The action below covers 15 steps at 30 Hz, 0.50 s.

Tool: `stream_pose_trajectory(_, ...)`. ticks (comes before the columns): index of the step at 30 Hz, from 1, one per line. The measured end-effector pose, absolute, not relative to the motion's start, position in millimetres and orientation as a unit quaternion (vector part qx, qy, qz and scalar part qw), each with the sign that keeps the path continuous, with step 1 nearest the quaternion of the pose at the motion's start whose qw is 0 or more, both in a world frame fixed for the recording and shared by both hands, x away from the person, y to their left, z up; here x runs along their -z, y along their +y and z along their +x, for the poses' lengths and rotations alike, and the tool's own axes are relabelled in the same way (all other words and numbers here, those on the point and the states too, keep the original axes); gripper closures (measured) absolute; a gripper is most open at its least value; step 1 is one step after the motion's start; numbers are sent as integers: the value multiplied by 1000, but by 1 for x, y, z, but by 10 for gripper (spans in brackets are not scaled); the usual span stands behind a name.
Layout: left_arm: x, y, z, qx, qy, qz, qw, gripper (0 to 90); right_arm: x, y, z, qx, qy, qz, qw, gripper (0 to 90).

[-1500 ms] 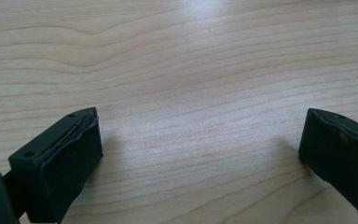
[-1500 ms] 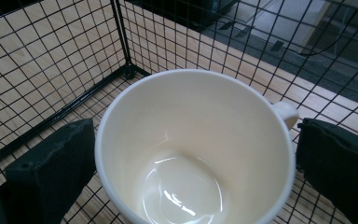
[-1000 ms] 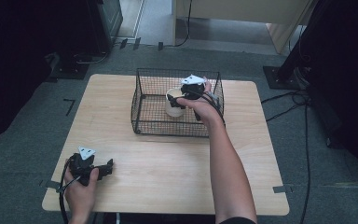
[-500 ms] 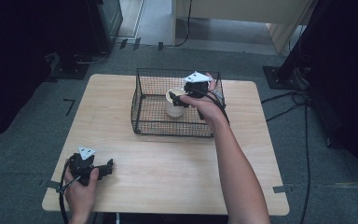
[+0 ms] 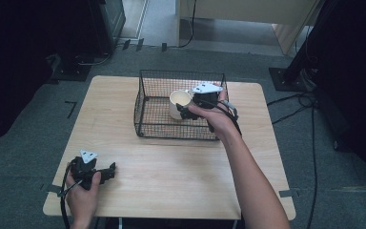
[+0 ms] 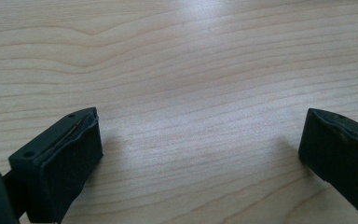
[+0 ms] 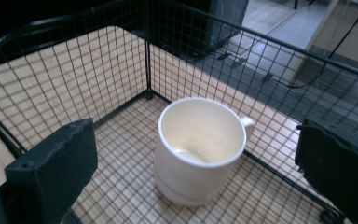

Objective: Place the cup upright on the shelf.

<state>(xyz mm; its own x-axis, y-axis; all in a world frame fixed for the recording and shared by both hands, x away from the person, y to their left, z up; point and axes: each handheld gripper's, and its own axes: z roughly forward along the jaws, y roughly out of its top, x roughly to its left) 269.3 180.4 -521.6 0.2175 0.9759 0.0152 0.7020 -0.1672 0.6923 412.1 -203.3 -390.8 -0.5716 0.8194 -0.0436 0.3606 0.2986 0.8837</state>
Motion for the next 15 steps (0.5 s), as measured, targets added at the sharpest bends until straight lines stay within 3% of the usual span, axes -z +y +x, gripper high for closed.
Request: stream_pose_trajectory(15,522,181,269,-239,578,726,286,0,398,-217,361,-440,774,380,250,0)
